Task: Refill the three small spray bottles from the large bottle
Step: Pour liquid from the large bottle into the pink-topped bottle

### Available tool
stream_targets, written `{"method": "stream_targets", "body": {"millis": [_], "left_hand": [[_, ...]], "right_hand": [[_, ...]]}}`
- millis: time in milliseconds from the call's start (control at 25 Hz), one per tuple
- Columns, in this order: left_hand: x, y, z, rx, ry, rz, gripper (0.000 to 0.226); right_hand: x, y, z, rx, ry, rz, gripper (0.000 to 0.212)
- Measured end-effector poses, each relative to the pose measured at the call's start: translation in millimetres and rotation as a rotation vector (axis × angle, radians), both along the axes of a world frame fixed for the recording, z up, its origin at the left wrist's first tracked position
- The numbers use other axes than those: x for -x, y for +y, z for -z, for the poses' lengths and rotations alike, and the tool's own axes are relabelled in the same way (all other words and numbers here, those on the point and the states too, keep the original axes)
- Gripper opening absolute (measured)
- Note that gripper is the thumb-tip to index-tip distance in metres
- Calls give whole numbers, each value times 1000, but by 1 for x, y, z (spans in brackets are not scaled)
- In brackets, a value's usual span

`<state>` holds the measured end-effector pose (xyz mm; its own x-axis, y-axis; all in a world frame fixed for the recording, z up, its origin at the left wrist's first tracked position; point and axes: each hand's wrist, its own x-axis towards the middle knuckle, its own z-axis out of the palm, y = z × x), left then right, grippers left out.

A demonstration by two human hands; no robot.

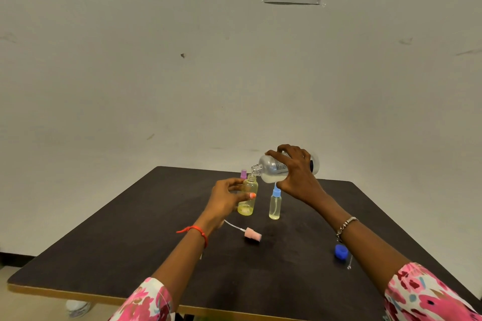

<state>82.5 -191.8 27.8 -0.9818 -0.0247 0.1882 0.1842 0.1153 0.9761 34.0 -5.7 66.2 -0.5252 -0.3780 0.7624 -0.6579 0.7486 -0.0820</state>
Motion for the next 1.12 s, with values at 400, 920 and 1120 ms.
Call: {"method": "stream_targets", "body": {"millis": [400, 920, 1120], "left_hand": [[0, 0, -1, -21, -1, 8, 49], [-1, -2, 0, -34, -11, -2, 50], [-2, -2, -2, -26, -4, 0, 51]], "right_hand": [[1, -1, -2, -16, 25, 6, 60], [1, -3, -3, -22, 32, 2, 60], [1, -2, -3, -24, 24, 9, 61]]}}
